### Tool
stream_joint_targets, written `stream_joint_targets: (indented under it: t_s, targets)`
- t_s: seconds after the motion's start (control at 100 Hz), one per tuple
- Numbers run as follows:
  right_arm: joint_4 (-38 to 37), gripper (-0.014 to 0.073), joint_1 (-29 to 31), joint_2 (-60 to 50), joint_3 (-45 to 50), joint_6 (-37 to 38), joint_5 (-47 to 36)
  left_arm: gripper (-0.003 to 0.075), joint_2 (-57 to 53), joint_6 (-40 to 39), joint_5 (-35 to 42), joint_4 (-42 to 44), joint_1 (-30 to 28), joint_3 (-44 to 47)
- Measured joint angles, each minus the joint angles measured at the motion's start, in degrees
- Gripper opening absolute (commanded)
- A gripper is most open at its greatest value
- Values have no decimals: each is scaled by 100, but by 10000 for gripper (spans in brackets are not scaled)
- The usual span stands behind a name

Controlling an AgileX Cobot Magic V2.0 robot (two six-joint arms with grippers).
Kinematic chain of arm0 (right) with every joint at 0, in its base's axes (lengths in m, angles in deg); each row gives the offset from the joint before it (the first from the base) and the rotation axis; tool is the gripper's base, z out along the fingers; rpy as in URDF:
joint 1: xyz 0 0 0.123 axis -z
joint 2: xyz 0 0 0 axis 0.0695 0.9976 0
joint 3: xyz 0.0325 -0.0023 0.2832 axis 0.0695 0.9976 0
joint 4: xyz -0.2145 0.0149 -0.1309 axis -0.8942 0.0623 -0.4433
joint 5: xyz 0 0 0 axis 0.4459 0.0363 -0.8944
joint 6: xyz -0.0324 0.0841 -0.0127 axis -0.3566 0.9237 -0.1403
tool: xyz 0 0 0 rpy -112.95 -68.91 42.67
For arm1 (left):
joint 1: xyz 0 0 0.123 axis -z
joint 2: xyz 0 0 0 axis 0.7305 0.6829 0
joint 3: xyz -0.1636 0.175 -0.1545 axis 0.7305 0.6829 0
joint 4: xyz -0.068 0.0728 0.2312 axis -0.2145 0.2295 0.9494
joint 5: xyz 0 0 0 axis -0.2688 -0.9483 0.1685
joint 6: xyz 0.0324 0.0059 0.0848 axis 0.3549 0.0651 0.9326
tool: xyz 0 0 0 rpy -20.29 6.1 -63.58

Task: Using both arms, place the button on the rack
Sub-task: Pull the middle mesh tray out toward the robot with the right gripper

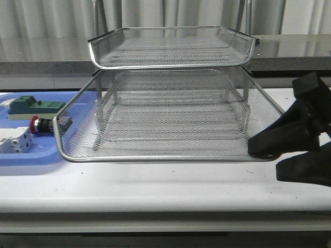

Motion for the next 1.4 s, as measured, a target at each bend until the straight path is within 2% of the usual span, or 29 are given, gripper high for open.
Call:
stream_joint_targets:
  t_s: [0.28, 0.49, 0.79, 1.03, 1.17, 1.29, 1.4]
  targets:
    - [-1181, 455, -9, -1158, 0, 784, -531, -20, 0, 0, 0, 0, 0, 0]
    - [-2374, 454, -9, -2047, 16, 1766, -774, -20, 0, 0, 0, 0, 0, 0]
    - [-5106, 454, -9, -2919, -686, 3882, -817, -20, 0, 0, 0, 0, 0, 0]
    - [-7921, 453, 15, -2973, -1565, 6035, -73, -20, 0, 0, 0, 0, 0, 0]
    - [-9247, 452, 24, -2983, -1973, 7055, 456, -20, 0, 0, 0, 0, 0, 0]
    - [-10001, 452, 24, -3141, -2107, 7772, 709, -20, 0, 0, 0, 0, 0, 0]
    - [-10266, 452, 37, -3532, -2131, 8056, 786, -20, 0, 0, 0, 0, 0, 0]
